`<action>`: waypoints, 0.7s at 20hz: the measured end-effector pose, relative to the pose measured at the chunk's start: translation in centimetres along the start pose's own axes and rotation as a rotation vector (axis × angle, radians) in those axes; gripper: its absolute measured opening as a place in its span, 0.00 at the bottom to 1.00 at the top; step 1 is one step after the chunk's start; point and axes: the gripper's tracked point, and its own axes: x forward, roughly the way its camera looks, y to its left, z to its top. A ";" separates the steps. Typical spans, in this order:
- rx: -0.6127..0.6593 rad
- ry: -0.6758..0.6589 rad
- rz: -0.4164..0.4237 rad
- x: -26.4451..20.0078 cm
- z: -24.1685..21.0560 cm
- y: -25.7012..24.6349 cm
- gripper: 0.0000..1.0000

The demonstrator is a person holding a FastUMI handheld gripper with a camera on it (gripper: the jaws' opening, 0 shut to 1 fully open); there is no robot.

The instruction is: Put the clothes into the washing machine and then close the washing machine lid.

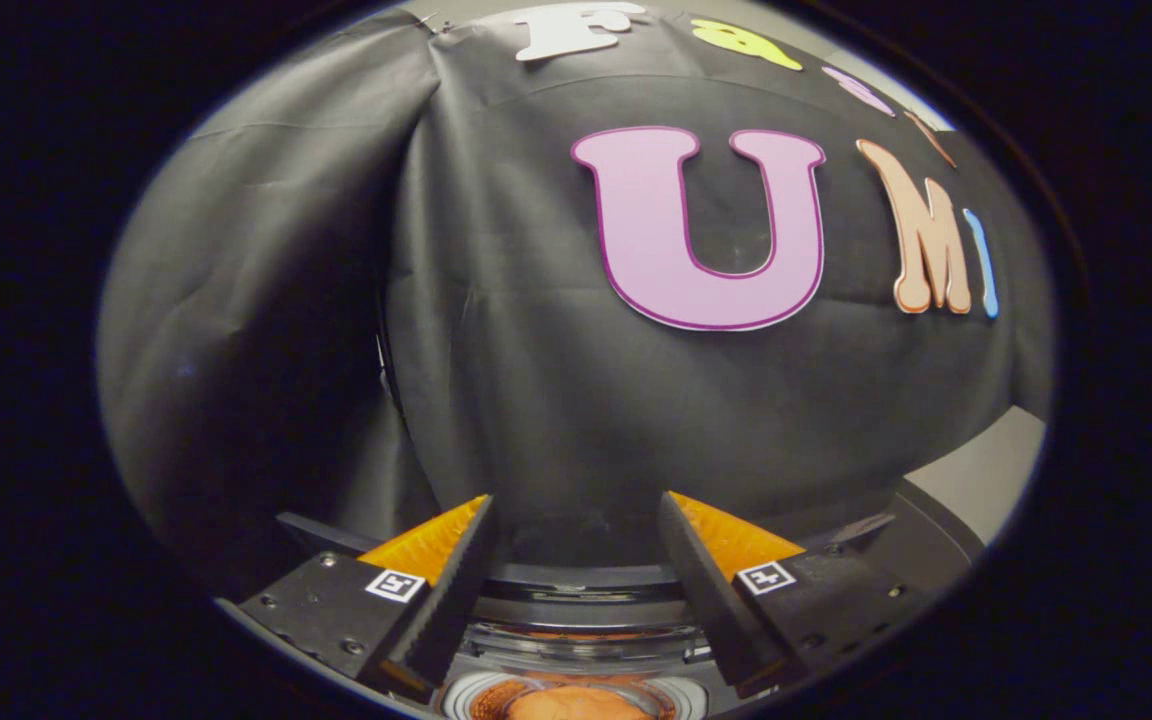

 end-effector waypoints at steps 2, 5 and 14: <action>-0.004 -0.003 -0.002 0.0 0.0 -0.1 0.98; -0.004 -0.011 -0.007 -0.2 0.1 -0.1 0.98; -0.003 -0.042 -0.021 0.0 0.0 0.0 0.98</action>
